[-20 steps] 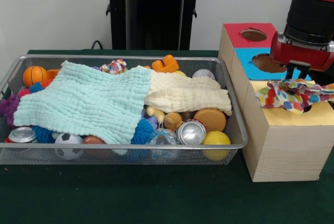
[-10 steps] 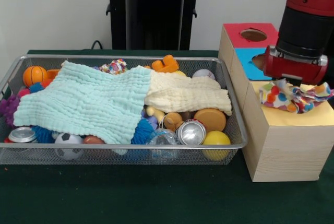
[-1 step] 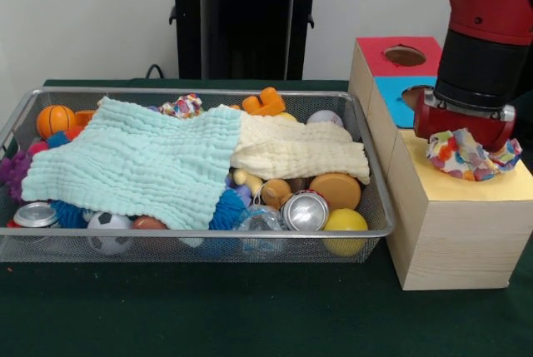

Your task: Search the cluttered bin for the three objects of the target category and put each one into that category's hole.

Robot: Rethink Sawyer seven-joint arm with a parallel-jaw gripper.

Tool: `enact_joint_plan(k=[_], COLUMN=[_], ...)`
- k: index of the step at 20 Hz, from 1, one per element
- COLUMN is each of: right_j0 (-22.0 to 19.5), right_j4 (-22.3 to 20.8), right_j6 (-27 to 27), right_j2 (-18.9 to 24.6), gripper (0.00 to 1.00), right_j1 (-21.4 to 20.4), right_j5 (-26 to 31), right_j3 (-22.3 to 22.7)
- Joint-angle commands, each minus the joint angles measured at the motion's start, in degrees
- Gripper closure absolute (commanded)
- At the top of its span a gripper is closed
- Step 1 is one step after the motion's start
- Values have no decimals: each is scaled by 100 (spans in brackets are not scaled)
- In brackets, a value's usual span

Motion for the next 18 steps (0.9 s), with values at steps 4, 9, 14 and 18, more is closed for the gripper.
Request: enact_joint_plan(k=[4,9,14,18], right_j0=[-288,-424,-537,-429], right_j4=[118,68,21,55], right_j6=[1097,887,770,954], right_j2=[543,713,852,677], gripper=[100,100,100,100], right_j1=[920,1226,1386,1305], right_j5=[40,-41,-145,-55], right_j3=[16,-280,-402,-349])
